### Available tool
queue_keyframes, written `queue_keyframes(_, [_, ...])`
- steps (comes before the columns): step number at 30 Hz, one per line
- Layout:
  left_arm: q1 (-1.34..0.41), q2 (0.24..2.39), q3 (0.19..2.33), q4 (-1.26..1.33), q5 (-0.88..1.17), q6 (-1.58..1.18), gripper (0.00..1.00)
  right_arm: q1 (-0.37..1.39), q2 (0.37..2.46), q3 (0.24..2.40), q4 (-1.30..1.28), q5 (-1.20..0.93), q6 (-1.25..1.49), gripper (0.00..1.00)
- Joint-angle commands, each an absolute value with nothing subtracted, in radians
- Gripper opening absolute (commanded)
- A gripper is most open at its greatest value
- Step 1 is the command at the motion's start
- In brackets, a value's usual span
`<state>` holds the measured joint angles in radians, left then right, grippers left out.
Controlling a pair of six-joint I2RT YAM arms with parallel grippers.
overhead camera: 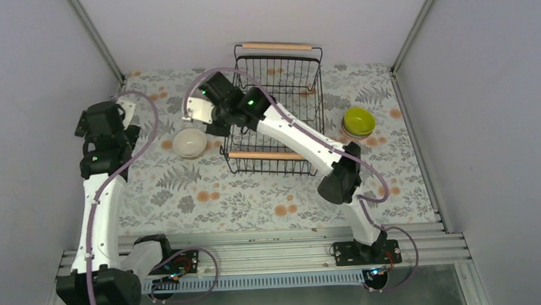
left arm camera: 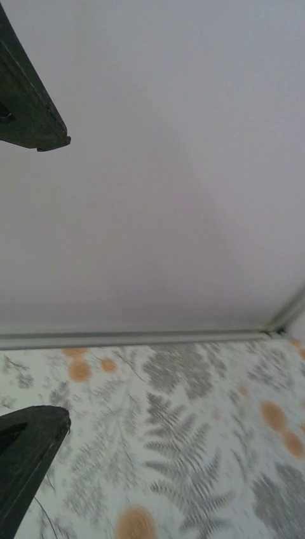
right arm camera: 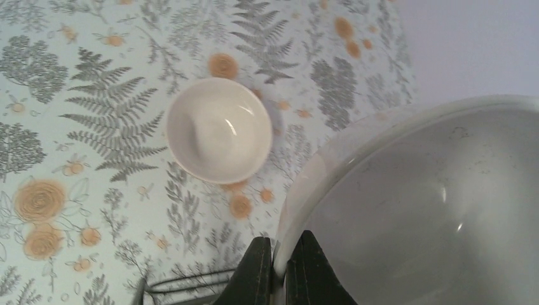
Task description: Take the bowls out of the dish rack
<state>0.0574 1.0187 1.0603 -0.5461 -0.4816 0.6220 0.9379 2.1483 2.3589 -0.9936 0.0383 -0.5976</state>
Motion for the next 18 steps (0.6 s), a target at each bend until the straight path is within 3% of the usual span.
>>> queue_keyframes(1, [0.247, 0.990, 1.015, -0.488, -0.332, 0.587, 1.00, 0.985, 2.206, 2.395, -0.934, 0.013, -0.629, 0.03])
queue_keyframes(6, [0.456, 1.039, 0.992, -0.498, -0.164, 0.531, 1.00, 1.023, 2.294, 2.397, -0.894, 0.030, -0.643, 0.03])
queue_keyframes(18, [0.503, 1.046, 0.943, -0.501, -0.060, 0.525, 1.00, 1.068, 2.416, 2.417, -0.805, 0.094, -0.749, 0.03])
